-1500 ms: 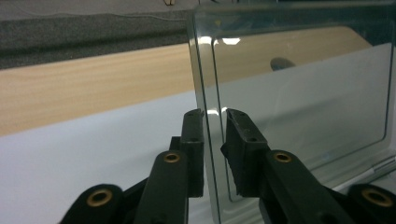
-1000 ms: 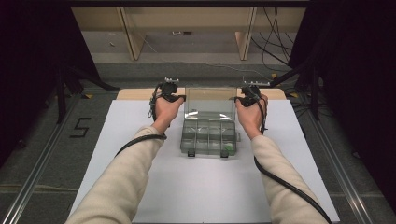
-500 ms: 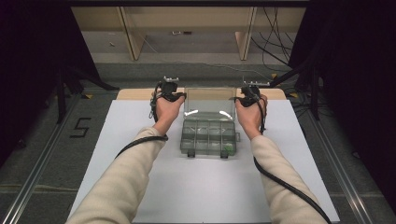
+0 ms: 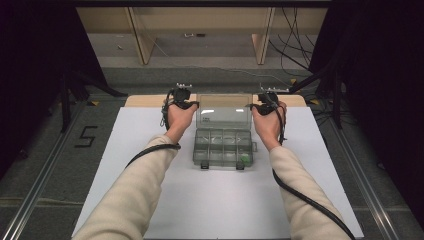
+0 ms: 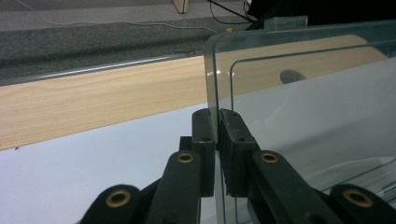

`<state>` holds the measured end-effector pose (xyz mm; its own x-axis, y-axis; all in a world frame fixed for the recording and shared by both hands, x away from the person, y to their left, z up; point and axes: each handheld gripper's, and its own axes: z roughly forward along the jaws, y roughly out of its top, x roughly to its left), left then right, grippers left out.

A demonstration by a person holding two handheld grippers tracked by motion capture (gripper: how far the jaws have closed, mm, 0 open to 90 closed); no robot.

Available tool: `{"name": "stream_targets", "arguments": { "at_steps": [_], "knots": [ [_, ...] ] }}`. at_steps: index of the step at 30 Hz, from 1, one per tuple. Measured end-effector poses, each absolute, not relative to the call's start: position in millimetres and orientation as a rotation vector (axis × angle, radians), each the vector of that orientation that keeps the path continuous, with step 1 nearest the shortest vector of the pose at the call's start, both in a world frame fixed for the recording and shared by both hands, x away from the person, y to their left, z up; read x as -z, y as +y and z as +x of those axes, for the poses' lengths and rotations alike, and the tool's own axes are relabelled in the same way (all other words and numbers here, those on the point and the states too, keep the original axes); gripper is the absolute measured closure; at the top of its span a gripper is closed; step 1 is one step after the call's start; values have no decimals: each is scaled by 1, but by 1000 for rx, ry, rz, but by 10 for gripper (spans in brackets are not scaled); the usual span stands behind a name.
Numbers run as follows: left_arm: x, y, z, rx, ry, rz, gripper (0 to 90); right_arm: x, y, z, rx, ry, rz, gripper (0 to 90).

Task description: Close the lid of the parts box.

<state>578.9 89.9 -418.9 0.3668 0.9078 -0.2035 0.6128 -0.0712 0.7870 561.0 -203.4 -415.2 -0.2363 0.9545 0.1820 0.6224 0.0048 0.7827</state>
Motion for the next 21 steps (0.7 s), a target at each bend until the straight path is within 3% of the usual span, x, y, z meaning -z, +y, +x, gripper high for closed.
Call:
{"name": "stream_targets", "arguments": {
  "at_steps": [7,14,21],
  "knots": [
    [418,91,574,-440,1334,1759,864,416,-205,560,-1138,1876,1630,869],
    [416,92,567,-449,1312,1751,866,412,-206,560,-1192,1843,1608,766],
    [415,93,564,-461,1297,1752,865,401,-203,563,-1200,1826,1553,792]
  ]
}}
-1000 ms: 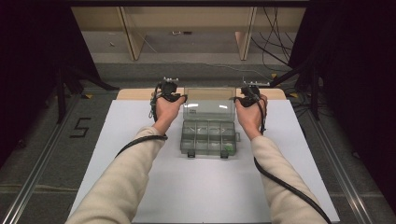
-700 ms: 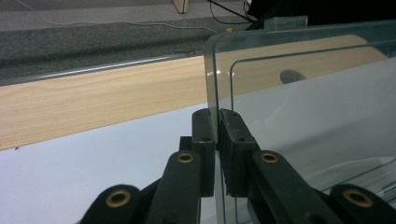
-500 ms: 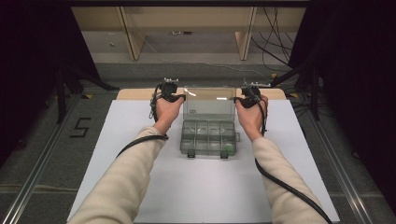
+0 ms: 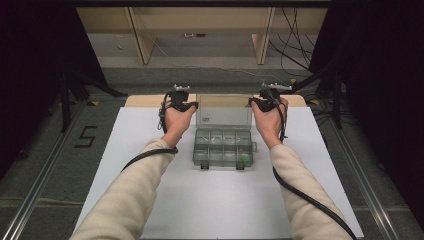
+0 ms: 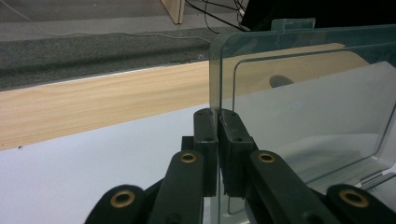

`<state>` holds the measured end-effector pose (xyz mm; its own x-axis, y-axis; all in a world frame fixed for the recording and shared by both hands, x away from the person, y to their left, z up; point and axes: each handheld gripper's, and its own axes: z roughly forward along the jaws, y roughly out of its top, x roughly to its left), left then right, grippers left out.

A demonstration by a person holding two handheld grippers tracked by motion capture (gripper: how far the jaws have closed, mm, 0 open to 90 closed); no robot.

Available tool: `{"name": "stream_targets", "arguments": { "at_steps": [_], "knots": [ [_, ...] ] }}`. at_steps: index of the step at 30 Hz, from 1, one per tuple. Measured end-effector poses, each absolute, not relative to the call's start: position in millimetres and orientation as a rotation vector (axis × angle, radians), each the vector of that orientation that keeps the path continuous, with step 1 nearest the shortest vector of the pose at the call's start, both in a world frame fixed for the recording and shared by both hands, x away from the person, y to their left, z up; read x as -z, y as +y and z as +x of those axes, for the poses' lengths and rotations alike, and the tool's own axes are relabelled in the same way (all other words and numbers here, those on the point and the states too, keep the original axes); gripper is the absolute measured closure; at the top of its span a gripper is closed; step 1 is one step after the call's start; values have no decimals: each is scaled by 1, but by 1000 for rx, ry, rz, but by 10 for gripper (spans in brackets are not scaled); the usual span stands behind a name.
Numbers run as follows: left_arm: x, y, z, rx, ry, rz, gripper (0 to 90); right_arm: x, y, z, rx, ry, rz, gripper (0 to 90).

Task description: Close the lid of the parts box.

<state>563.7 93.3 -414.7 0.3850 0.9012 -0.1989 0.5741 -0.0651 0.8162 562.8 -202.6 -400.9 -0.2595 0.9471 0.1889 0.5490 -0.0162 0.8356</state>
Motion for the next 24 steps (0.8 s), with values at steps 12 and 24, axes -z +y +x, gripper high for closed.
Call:
{"name": "stream_targets", "arguments": {
  "at_steps": [12,24],
  "knots": [
    [415,95,565,-487,1267,1739,815,394,-198,562,-1133,1833,1558,876],
    [397,95,572,-503,1250,1722,835,392,-200,556,-1142,1849,1534,873]
  ]
}}
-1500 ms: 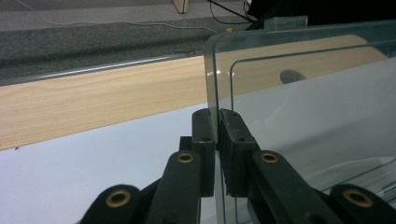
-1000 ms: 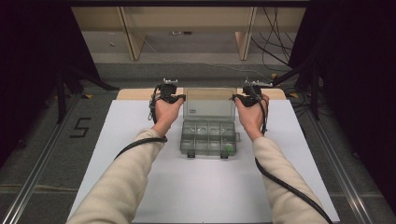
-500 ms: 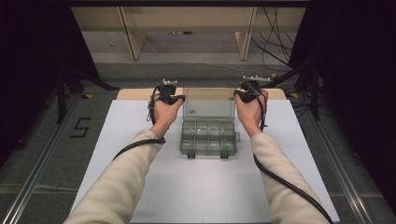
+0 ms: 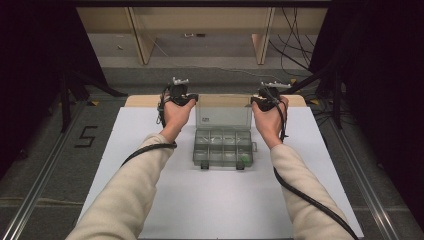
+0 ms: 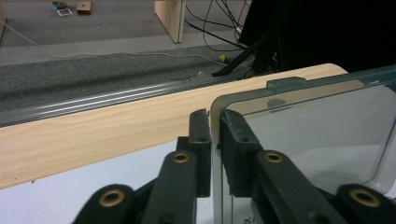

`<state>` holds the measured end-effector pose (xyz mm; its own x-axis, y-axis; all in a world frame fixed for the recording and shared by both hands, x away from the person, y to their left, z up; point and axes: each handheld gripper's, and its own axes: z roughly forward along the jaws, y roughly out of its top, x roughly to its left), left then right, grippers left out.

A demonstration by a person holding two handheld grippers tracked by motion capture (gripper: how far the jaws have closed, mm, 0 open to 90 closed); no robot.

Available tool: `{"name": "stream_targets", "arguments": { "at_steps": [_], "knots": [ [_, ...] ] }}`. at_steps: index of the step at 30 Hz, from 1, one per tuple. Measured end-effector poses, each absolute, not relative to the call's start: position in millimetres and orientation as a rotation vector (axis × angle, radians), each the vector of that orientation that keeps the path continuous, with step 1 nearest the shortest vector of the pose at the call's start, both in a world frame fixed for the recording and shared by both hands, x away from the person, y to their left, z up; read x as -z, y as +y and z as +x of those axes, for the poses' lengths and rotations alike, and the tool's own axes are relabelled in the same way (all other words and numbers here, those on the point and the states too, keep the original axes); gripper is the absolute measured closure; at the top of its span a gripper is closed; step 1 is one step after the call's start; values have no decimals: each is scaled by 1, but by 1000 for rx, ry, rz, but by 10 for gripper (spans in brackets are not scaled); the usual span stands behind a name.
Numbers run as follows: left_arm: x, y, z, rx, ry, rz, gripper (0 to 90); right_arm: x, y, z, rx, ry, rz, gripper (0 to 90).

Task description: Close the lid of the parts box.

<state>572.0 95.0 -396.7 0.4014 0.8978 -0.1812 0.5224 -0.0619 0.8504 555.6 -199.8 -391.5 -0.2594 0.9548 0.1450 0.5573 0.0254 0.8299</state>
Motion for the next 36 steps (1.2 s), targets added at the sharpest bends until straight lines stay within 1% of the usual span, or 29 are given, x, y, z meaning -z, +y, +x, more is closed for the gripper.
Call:
{"name": "stream_targets", "arguments": {
  "at_steps": [8,36],
  "knots": [
    [394,93,568,-505,1239,1718,859,392,-203,549,-1159,1844,1529,870],
    [389,96,540,-554,1189,1727,861,388,-203,532,-1180,1852,1485,872]
  ]
}}
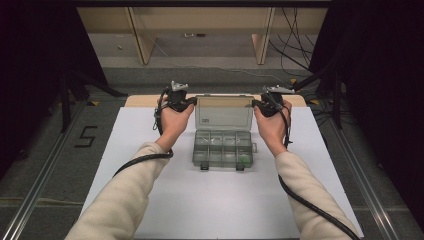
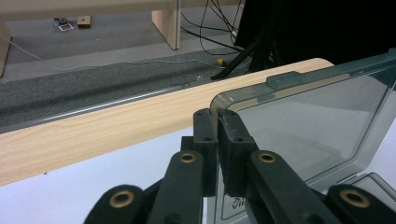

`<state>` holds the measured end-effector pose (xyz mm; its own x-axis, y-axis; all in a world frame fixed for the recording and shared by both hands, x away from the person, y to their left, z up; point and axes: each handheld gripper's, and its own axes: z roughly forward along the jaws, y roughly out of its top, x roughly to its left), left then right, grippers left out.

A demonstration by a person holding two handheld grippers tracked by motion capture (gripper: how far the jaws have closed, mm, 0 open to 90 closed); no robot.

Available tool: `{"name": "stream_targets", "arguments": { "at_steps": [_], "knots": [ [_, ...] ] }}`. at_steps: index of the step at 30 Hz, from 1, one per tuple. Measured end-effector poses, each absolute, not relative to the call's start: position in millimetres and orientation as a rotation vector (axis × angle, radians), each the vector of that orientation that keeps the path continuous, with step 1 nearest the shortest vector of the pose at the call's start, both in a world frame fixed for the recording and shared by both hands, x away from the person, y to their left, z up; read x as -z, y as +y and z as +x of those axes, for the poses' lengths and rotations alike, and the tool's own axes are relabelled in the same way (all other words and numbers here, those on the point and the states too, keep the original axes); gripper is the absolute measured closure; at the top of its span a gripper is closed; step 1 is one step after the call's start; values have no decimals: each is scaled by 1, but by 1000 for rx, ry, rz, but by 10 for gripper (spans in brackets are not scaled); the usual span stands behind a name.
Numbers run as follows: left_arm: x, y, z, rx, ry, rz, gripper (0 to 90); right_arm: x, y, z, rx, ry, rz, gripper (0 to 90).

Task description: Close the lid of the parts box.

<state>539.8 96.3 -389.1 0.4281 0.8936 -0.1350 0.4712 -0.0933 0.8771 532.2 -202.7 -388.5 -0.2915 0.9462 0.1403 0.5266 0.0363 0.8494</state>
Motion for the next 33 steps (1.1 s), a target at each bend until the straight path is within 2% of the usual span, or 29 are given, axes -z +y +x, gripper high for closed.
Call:
{"name": "stream_targets", "arguments": {
  "at_steps": [33],
  "knots": [
    [390,98,521,-610,1120,1731,860,388,-203,511,-1192,1845,1425,871]
  ]
}}
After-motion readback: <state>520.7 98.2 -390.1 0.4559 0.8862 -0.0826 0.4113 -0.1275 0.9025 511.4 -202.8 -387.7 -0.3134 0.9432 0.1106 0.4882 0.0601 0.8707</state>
